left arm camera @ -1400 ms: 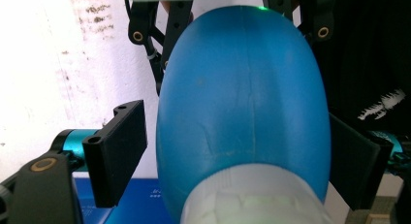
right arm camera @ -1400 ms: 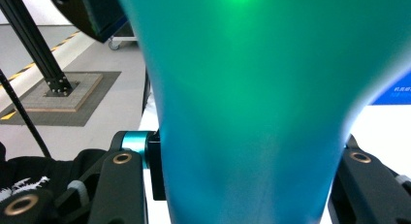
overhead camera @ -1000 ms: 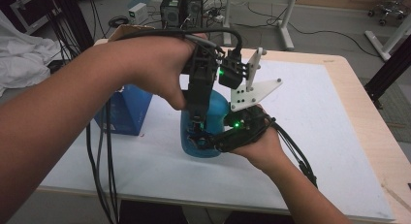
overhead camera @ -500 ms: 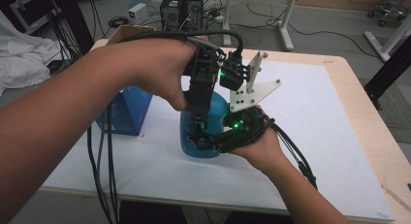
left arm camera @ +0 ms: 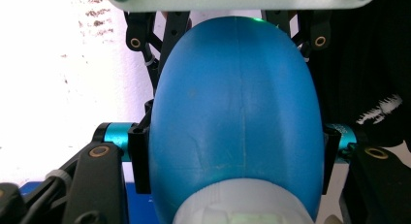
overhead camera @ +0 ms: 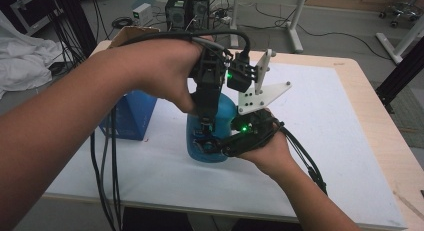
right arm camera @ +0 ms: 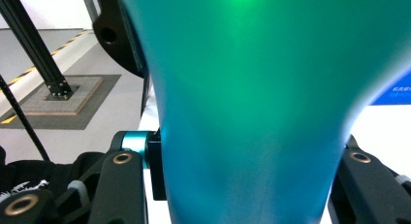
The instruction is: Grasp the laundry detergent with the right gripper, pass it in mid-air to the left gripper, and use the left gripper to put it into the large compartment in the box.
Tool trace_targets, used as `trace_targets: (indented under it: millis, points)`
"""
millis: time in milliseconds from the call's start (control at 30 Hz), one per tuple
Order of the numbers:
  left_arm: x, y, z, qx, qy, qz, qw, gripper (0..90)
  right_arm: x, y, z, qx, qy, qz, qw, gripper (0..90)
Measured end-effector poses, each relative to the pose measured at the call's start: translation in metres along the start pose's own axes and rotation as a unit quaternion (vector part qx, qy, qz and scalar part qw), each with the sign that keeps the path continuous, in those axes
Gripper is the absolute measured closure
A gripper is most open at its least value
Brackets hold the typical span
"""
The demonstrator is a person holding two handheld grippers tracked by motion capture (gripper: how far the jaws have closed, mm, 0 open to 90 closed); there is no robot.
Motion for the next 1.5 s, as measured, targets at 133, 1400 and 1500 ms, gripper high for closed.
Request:
trace_targets:
  millis: [133, 1400, 1500]
  points:
    - [-0.001, -0.002, 0.0, -0.002, 0.004, -0.002, 1.0, 38.7, 0.0, -0.001, -0.001, -0.001, -0.002, 0.001, 1.0, 45.7]
    - [0.027, -0.064, 0.042, -0.004, -0.106, -0.014, 0.9942, 38.5, -0.012, -0.097, -0.012, 0.151, -0.041, 0.035, 0.9871, 2.7]
    - [0.031, -0.076, 0.047, -0.008, -0.127, -0.012, 0.9918, 38.4, -0.013, -0.106, -0.018, 0.176, -0.054, 0.03, 0.9825, 1.1]
Point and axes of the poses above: each handheld gripper's, and its own axes: y roughly forward along the jaws, z roughly out of its underside, x roughly to its left, the point moved 8 cm from there along y, roughly forward along the jaws, and after that the axes turned 12 degrees about -y, right-handed, at the moved point
